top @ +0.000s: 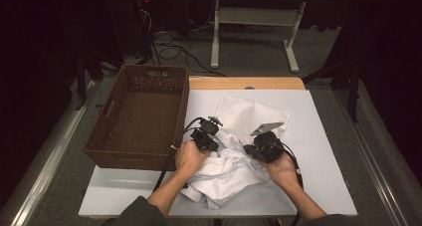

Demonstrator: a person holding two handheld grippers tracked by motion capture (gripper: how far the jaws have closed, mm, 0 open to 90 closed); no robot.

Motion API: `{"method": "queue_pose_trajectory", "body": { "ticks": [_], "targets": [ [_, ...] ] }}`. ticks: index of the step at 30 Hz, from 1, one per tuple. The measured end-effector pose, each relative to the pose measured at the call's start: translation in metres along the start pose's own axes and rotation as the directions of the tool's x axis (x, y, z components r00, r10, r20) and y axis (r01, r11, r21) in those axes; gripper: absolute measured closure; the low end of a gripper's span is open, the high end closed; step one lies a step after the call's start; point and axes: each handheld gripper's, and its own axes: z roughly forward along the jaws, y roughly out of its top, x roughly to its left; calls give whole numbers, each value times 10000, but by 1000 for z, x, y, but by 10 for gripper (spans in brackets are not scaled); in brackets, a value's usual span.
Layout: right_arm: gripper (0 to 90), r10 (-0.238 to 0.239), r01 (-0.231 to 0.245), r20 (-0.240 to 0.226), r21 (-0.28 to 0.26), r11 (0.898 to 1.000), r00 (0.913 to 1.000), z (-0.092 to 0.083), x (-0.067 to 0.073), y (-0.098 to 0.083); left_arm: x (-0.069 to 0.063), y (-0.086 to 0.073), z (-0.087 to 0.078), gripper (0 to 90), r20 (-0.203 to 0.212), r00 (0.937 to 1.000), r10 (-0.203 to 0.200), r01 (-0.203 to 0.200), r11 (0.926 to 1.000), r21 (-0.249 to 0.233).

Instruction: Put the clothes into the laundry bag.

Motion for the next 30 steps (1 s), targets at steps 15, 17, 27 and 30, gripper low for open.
{"method": "queue_pose_trajectory", "body": {
  "ticks": [15,17,27,30],
  "targets": [
    [900,97,-78,191,-957,9954,9998,-17,-8,32,-40,-11,-59,845,1257,9673,2204,-1877,9549,-2302],
    [900,-23,37,128,-1152,9933,9999,-17,-5,37,-45,-9,-55,845,1255,9617,2438,-2129,9524,-2183],
    [900,-332,294,-278,-1261,9916,9991,-17,13,35,-32,-1,-6,844,637,9913,1155,-1045,9824,-1547],
    [899,-298,271,-276,-945,9952,9992,-16,13,22,-26,-1,-6,833,720,9936,865,-737,9836,-1645]
  ]
}}
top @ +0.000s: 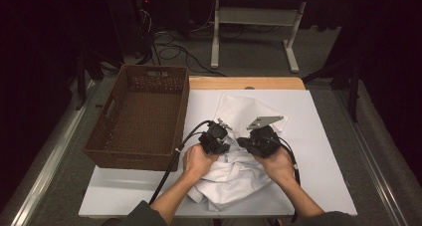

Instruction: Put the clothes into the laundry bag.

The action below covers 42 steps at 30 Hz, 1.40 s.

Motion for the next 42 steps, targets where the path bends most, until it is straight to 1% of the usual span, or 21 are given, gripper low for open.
{"method": "queue_pose_trajectory", "body": {
  "ticks": [1,2,4,5,7,9,12,16,17,18,19,22,23,25,27,30,31,33,35,38,42],
  "targets": [
    [899,45,-45,30,99,9999,10000,0,0,-6,0,0,-3,815,5,10000,78,-78,10000,-12],
    [896,116,-120,124,352,9993,9999,0,-4,-19,-1,-1,-11,722,211,9997,83,-82,10000,-6],
    [896,282,-291,208,448,9986,9994,0,-8,-30,-2,-2,-15,578,256,9996,108,-110,9999,44],
    [896,391,-404,267,491,9980,9989,-1,-10,-35,-4,-3,-25,526,134,9996,232,-234,9996,149],
    [896,447,-462,285,550,9974,9986,0,-14,-41,-4,-3,-29,452,24,9998,216,-216,9996,163],
    [896,514,-531,287,627,9966,9983,0,-15,-42,-3,-2,-34,425,-162,9997,202,-198,9995,227],
    [896,402,-427,296,879,9952,9988,3,-16,-42,3,2,-34,377,-890,9960,108,-70,9991,422],
    [891,259,-304,403,1158,9928,9989,7,-15,-36,19,8,-12,331,-697,9958,-588,665,9913,1138],
    [888,198,-252,474,1165,9929,9987,8,-15,-34,23,8,-5,332,-570,9948,-843,909,9879,1260],
    [869,114,-182,608,1134,9934,9981,8,-14,-28,25,8,-1,374,-480,9943,-951,1005,9866,1286],
    [869,114,-182,608,1134,9934,9981,8,-14,-28,26,8,2,374,-391,9940,-1017,1059,9862,1272],
    [802,63,-158,795,1195,9927,9968,10,-17,-16,24,8,4,560,-127,9957,-913,921,9881,1229],
    [770,83,-196,943,1199,9926,9955,14,-20,-8,23,8,2,686,-72,9967,-809,812,9896,1192],
    [765,128,-250,1008,1202,9924,9948,15,-21,-4,22,7,0,763,90,9971,-752,737,9912,1103],
    [762,144,-278,1075,1241,9919,9941,19,-23,6,21,7,-5,784,171,9983,-561,539,9926,1090],
    [834,123,-306,1153,1581,9870,9933,25,-26,16,17,6,-15,814,243,9994,-231,209,9961,856],
    [872,107,-302,1185,1640,9860,9929,26,-26,18,16,6,-20,819,275,9995,-174,154,9974,698],
    [885,50,-238,1162,1602,9868,9932,28,-27,21,13,6,-31,824,413,9991,-121,107,9994,337],
    [888,-10,-137,1055,1390,9902,9944,29,-27,23,11,5,-43,827,472,9989,-55,55,10000,13],
    [889,247,-292,529,866,9958,9983,30,-22,29,11,2,-63,828,271,9996,-28,36,9996,-290],
    [889,-102,97,125,360,9993,9999,31,-5,44,12,-1,-83,828,90,10000,-4,9,9988,-485]
  ]
}}
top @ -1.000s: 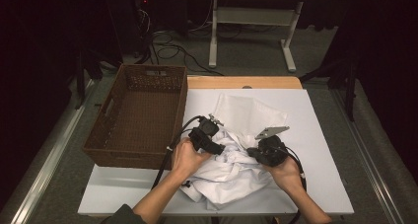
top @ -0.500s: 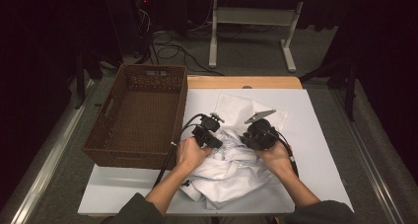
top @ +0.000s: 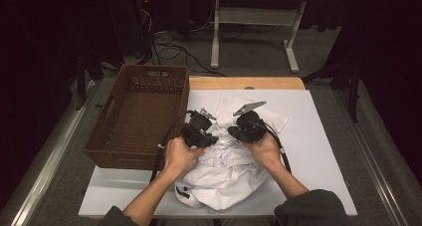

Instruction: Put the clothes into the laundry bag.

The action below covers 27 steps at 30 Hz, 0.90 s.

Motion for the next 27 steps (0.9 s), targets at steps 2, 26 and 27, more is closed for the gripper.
{"method": "queue_pose_trajectory", "body": {
  "ticks": [2,26,27],
  "targets": [
    [889,-185,182,-124,-242,9995,9998,-1,8,7,-1,-1,-12,829,-132,9998,129,-131,9998,-158],
    [888,300,-300,-99,39,9995,9995,-8,1,-48,6,-7,67,563,-562,9953,-789,837,9924,898],
    [887,374,-373,-94,72,9993,9993,-7,1,-50,6,-7,60,513,-724,9946,-744,810,9924,926]
  ]
}}
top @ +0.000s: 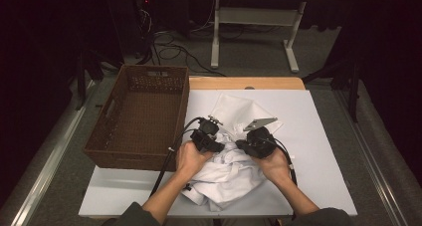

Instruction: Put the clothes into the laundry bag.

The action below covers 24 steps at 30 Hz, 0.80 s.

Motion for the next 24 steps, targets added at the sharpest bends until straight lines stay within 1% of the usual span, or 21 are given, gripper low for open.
{"method": "queue_pose_trajectory", "body": {
  "ticks": [1,2,3,4,5,6,7,8,9,10,11,12,13,16,18,19,21,22,23,24],
  "targets": [
    [887,-104,104,10,48,9999,9999,0,-2,-1,0,-1,-7,470,-102,9999,26,-26,10000,3],
    [887,-92,92,60,97,9999,9999,0,-5,-2,-1,-2,-13,397,-116,9999,10,-10,10000,-7],
    [887,-92,92,60,97,9999,9999,0,-5,-2,-2,-2,-19,397,-257,9996,116,-116,9999,2],
    [887,-19,18,52,138,9999,10000,0,-6,-3,-4,-2,-23,381,-515,9983,262,-262,9997,8],
    [887,-92,91,59,146,9999,9999,0,-7,-3,-6,-2,-25,370,-728,9965,402,-402,9992,11],
    [887,-80,79,89,161,9998,9999,0,-8,-4,-6,0,-26,359,-832,9957,409,-404,9992,77],
    [887,-77,75,136,196,9998,9999,-1,-8,-4,-6,1,-24,351,-865,9957,317,-305,9994,145],
    [886,-53,50,150,192,9998,9999,-2,-9,-4,-5,2,-22,345,-840,9962,224,-208,9996,196],
    [887,28,-31,181,156,9999,9998,-3,-9,-5,-3,5,-9,343,-1012,9949,29,25,9986,529],
    [887,22,-24,192,140,9999,9998,-3,-10,-6,-1,6,-1,338,-1014,9948,-121,192,9974,698],
    [887,26,-32,272,210,9998,9996,-4,-10,-6,-1,6,-1,330,-1014,9948,-121,192,9974,698],
    [887,-18,13,266,212,9998,9996,-4,-10,-7,0,7,6,322,-999,9946,-283,371,9955,870],
    [887,-18,13,266,212,9998,9996,-4,-10,-7,1,8,12,322,-966,9944,-431,522,9943,932],
    [887,38,-48,349,282,9996,9994,-4,-12,-8,5,10,23,322,-930,9931,-717,799,9929,881],
    [887,120,-131,373,291,9995,9992,-5,-14,-8,11,9,29,314,-904,9902,-1061,1149,9885,983],
    [887,135,-146,375,304,9994,9992,-5,-15,-7,13,9,31,297,-996,9892,-1078,1179,9877,1023],
    [887,154,-164,343,280,9995,9993,-4,-16,-6,13,9,34,234,-1184,9874,-1052,1179,9874,1056],
    [887,154,-164,343,280,9995,9993,-4,-16,-6,14,9,35,234,-1275,9863,-1046,1189,9868,1101],
    [887,86,-97,334,324,9994,9994,-2,-15,-4,15,9,37,187,-1321,9852,-1091,1247,9853,1163],
    [887,-1,-12,347,381,9993,9994,-1,-15,-3,16,9,38,175,-1327,9842,-1170,1333,9835,1220]
  ]
}}
